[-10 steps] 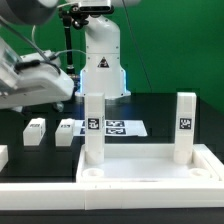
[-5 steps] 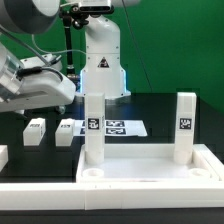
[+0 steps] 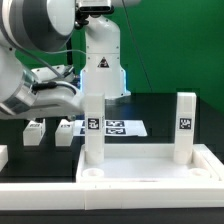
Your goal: Assemble desk
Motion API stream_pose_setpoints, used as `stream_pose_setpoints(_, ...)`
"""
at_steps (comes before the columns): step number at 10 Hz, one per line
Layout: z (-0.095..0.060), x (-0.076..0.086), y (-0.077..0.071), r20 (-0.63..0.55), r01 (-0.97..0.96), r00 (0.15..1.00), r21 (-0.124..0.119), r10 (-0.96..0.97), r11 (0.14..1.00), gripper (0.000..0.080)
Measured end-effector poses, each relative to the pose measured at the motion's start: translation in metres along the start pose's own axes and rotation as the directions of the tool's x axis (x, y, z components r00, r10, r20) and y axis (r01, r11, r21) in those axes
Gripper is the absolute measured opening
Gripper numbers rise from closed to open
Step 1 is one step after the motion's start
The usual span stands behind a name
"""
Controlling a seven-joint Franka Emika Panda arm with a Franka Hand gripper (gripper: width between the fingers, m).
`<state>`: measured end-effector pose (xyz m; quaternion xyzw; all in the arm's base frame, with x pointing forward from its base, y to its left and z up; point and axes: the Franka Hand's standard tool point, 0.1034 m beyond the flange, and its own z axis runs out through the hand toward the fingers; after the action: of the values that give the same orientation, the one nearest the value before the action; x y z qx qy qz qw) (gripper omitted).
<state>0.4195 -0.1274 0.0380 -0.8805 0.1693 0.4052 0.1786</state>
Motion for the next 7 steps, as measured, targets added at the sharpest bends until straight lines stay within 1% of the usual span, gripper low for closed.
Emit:
stream_pose_setpoints(1,0.004,0.003,-0.001,-0.002,0.001,1.0,-0.007,-0.001,1.0,0.0649)
stream_pose_setpoints(3,0.008,0.004,-0.005,0.007,0.006,1.0,-0.014,-0.006,1.0,0.0649)
stream_pose_setpoints(4,0.009,0.004,-0.008,0.008,0.01,1.0,-0.015,-0.01,1.0,0.0649)
stream_pose_setpoints(7,0.014,0.007,-0.008,0.015,0.011,1.0,-0.018,-0.01,1.0,0.0649)
